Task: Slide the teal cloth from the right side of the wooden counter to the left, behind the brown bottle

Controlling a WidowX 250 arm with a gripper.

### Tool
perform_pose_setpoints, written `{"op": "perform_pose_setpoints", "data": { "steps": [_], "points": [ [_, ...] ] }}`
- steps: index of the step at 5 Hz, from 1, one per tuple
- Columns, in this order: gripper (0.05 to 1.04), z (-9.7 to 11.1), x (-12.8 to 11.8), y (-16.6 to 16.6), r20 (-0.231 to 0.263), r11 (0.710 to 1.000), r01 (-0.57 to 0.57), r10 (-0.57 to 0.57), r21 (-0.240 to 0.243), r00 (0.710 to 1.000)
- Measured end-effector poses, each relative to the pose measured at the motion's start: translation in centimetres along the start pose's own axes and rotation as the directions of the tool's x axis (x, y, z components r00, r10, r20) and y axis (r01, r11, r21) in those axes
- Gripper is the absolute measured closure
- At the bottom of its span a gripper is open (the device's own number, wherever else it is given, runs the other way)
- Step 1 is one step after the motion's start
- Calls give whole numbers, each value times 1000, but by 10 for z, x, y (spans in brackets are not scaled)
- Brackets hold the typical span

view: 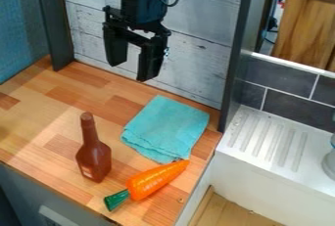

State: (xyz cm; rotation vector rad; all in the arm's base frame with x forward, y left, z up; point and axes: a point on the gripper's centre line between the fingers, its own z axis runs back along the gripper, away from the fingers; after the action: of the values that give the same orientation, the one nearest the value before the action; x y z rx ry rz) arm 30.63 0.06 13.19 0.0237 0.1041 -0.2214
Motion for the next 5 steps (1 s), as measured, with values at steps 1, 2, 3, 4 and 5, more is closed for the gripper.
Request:
{"op": "perform_pose_setpoints", "data": {
  "steps": [1, 2, 3, 4, 5],
  "points": [
    [83, -11, 0, 0, -27, 1000, -2, 2, -6, 1000],
    [83, -33, 9, -5, 57, 999, -42, 43, -29, 997],
    [83, -57, 19, -5, 92, 996, -93, 94, -9, 991],
    [83, -80, 30, -20, 74, 996, -84, 84, 7, 994],
    [83, -96, 42, -24, 52, 995, -97, 97, 8, 994]
  ]
}}
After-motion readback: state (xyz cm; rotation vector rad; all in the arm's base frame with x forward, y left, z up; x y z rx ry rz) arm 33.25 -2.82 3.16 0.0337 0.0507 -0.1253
